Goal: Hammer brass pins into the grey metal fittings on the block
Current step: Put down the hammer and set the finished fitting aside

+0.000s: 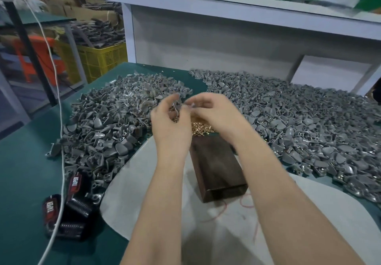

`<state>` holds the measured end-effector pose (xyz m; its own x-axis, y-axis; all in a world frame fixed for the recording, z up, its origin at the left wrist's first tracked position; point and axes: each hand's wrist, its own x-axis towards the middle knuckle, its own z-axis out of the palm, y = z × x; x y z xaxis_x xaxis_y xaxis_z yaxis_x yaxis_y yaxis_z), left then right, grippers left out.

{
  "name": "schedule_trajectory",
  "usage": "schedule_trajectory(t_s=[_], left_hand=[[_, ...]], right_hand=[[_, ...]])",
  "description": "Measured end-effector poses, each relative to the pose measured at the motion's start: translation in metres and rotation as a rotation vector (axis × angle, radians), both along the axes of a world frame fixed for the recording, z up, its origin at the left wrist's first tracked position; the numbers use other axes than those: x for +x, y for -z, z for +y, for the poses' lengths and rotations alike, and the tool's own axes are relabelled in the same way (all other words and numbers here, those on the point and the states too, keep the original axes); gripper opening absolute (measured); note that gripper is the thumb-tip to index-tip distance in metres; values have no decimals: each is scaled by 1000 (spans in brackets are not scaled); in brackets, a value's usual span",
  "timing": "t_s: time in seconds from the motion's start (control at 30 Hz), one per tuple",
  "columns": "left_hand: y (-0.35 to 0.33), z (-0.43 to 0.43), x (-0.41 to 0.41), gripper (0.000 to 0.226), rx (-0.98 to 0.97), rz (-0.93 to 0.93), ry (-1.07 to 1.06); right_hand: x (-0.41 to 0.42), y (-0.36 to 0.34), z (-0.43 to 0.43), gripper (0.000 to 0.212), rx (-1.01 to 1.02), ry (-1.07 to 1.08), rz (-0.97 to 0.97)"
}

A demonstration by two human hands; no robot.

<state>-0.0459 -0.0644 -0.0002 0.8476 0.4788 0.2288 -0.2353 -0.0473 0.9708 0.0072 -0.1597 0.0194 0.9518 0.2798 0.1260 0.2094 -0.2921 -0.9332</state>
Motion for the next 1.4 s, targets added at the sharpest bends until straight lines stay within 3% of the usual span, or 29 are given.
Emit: schedule_trajectory(t_s=[0.1,0.23,0.37,0.47,0.6,0.7,0.77,0.83,1.03,1.13,1.27,1.4], left_hand=[[4,-8,1,20,35,-7,164],[7,-16,0,19,85,-9,276],[9,-20,1,19,69,-10,276],[8,-23,-1,5,57,-5,283],[10,-19,0,7,-11,27,272],[9,-13,2,13,-118,5,130],[8,-12,2,17,-215,-15,38],[7,-10,1,20,-313,-30,-15],[8,-12,3,16,-444,-27,-36],[10,-12,5,12,-469,-16,-29],[10,-13,5,12,-508,-28,-8],[11,-13,5,15,-476,-7,29]], right_hand=[[-24,-13,-30,21,78,2,-54],[-35,-9,-41,20,23,52,-66],[-38,-1,-43,16,-130,219,-174],[-35,7,-39,12,-263,316,-277],[-33,5,-40,20,-239,82,-132],[-15,5,-41,20,-181,165,-54],[2,12,-37,10,-440,314,-103],[17,23,-24,13,-718,311,-90],[53,43,14,35,-1096,180,66],[58,42,15,32,-1097,155,39],[65,43,19,44,-1157,139,158],[57,43,16,41,-1022,302,52]])
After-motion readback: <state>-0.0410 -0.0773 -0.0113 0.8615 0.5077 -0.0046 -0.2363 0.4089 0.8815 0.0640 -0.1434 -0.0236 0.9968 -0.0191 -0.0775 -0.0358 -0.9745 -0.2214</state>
